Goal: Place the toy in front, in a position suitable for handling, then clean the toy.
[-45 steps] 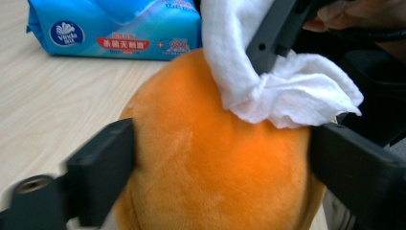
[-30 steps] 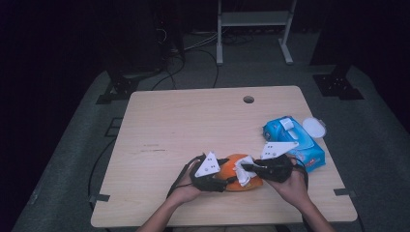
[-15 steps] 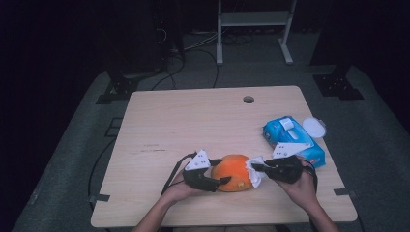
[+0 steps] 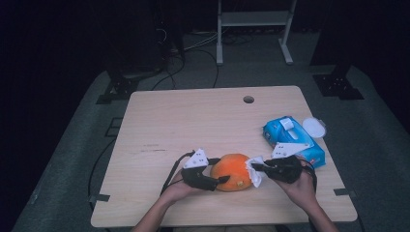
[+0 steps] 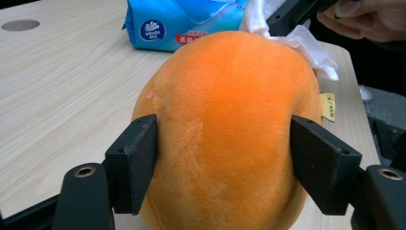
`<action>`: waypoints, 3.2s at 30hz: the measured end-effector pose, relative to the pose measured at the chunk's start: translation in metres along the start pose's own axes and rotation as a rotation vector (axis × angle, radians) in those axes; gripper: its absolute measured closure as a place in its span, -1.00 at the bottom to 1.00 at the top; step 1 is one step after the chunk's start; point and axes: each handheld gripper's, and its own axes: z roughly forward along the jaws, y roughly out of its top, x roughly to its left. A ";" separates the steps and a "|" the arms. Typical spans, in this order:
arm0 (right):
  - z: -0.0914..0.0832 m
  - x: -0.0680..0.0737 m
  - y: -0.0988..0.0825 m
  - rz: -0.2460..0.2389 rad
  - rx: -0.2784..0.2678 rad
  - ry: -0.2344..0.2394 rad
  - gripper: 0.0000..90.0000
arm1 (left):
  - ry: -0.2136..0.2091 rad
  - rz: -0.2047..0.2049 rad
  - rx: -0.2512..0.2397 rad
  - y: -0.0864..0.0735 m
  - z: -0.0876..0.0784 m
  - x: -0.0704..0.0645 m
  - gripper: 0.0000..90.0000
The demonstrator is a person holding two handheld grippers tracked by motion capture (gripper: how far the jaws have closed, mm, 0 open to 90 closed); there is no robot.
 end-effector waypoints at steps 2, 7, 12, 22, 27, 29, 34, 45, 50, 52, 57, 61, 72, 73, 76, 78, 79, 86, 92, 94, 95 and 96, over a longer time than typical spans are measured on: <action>0.001 0.000 0.000 0.009 -0.006 0.005 0.90 | 0.003 0.004 0.002 0.000 0.001 -0.001 -0.37; 0.002 0.008 0.009 -0.009 -0.034 0.018 0.90 | -0.005 0.022 0.007 0.000 0.003 -0.003 -0.39; 0.004 0.007 0.010 -0.002 -0.052 0.036 0.90 | -0.031 0.022 0.004 0.001 0.000 -0.003 -0.45; 0.004 -0.004 0.002 0.043 -0.045 0.074 0.89 | -0.073 -0.070 0.029 -0.001 0.002 0.005 -0.71; 0.002 -0.001 0.001 0.033 -0.039 0.060 0.89 | -0.050 -0.028 0.052 0.001 0.007 -0.001 -0.76; 0.000 0.006 0.005 0.013 -0.046 0.061 0.89 | -0.047 -0.021 0.053 0.002 0.008 -0.002 -0.76; 0.005 0.026 0.016 -0.046 -0.054 0.090 0.89 | -0.036 0.009 0.062 0.003 0.009 -0.006 -0.67; 0.004 0.003 0.004 0.027 -0.057 0.071 0.89 | -0.047 0.001 0.051 -0.003 0.003 0.000 -0.44; -0.002 -0.004 -0.006 0.045 -0.034 0.047 0.89 | -0.053 -0.018 0.045 -0.007 -0.001 0.004 -0.45; -0.003 -0.005 -0.008 0.059 -0.034 0.055 0.89 | -0.048 -0.016 0.041 -0.007 0.000 0.003 -0.45; 0.000 -0.003 0.000 0.044 -0.048 0.047 0.89 | -0.035 0.053 0.047 -0.003 0.004 -0.007 -0.41; 0.005 -0.008 0.003 0.063 -0.066 0.060 0.89 | -0.031 0.058 0.052 -0.002 0.005 -0.008 -0.39; 0.003 -0.013 -0.009 0.116 -0.048 0.068 0.89 | -0.037 0.076 0.054 -0.002 0.004 -0.008 -0.47; 0.003 -0.013 -0.007 0.112 -0.052 0.066 0.89 | -0.034 0.091 0.058 -0.001 0.005 -0.010 -0.47; 0.006 -0.016 -0.003 0.118 -0.062 0.071 0.89 | -0.031 0.103 0.073 0.002 0.004 -0.013 -0.49; 0.007 -0.017 -0.004 0.125 -0.062 0.082 0.89 | -0.044 0.067 0.062 0.001 0.001 -0.008 -0.58; 0.007 -0.017 -0.005 0.127 -0.059 0.085 0.89 | -0.052 0.044 0.055 0.000 0.001 -0.004 -0.62; 0.005 -0.017 -0.005 0.141 -0.069 0.103 0.89 | -0.043 0.003 0.075 -0.002 0.011 -0.005 -0.60; 0.000 0.000 0.013 0.094 -0.140 0.142 0.88 | 0.087 0.155 0.039 0.019 0.003 -0.021 -0.26; 0.003 0.009 0.018 0.071 -0.137 0.144 0.88 | 0.108 0.196 0.056 0.020 0.003 -0.026 -0.26; 0.005 0.012 0.019 0.051 -0.121 0.123 0.88 | 0.110 0.205 0.068 0.019 0.003 -0.027 -0.27; 0.007 0.013 0.019 0.040 -0.106 0.117 0.88 | 0.102 0.206 0.070 0.017 0.004 -0.026 -0.28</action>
